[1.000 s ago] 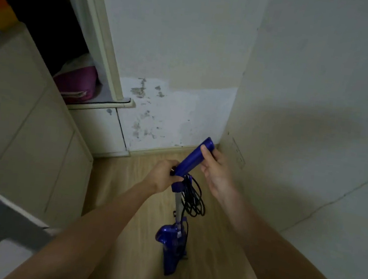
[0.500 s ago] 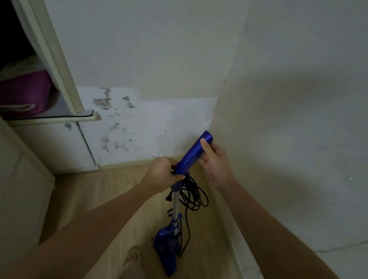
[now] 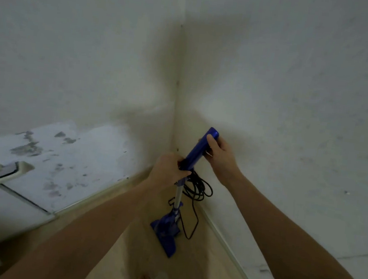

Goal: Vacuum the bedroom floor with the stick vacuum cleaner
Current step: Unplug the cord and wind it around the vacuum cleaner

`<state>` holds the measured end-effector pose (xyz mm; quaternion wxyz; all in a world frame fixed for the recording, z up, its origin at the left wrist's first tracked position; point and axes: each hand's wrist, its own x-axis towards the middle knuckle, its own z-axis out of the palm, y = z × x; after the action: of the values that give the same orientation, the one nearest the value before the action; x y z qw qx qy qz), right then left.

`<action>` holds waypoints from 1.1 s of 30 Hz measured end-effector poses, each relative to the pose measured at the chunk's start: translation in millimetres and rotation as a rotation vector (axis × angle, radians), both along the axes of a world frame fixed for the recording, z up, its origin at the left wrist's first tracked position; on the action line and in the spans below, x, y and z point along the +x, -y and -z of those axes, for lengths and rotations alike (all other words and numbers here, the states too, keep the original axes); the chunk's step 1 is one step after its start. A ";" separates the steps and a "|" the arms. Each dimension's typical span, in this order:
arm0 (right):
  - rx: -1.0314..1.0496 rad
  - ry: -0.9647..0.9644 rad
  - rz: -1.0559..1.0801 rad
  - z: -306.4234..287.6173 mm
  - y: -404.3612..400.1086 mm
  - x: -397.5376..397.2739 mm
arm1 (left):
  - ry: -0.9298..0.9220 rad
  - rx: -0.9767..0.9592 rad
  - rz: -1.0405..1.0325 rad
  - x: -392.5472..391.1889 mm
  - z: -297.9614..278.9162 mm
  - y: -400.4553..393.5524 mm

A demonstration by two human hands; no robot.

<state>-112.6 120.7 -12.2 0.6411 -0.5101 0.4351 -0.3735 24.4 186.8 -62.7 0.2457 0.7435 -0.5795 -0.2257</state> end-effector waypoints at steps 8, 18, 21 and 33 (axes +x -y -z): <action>0.003 -0.016 0.024 -3.4 75.7 2.8 | -0.087 -0.019 -0.031 -6.0 -1.2 74.8; -0.014 -0.048 0.052 -2.5 145.9 -12.7 | -0.208 -0.016 -0.076 -29.0 0.0 139.5; -0.016 -0.047 0.076 -3.4 152.5 -14.8 | -0.230 -0.009 -0.067 -32.2 0.9 149.5; 0.035 -0.135 0.349 1.5 164.4 -25.0 | -0.157 0.015 0.020 -45.8 1.2 174.6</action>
<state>-137.5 -43.8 -13.7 0.5450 -0.4394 0.5653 -0.4363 -21.4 12.2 -63.9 0.2827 0.7195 -0.5641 -0.2902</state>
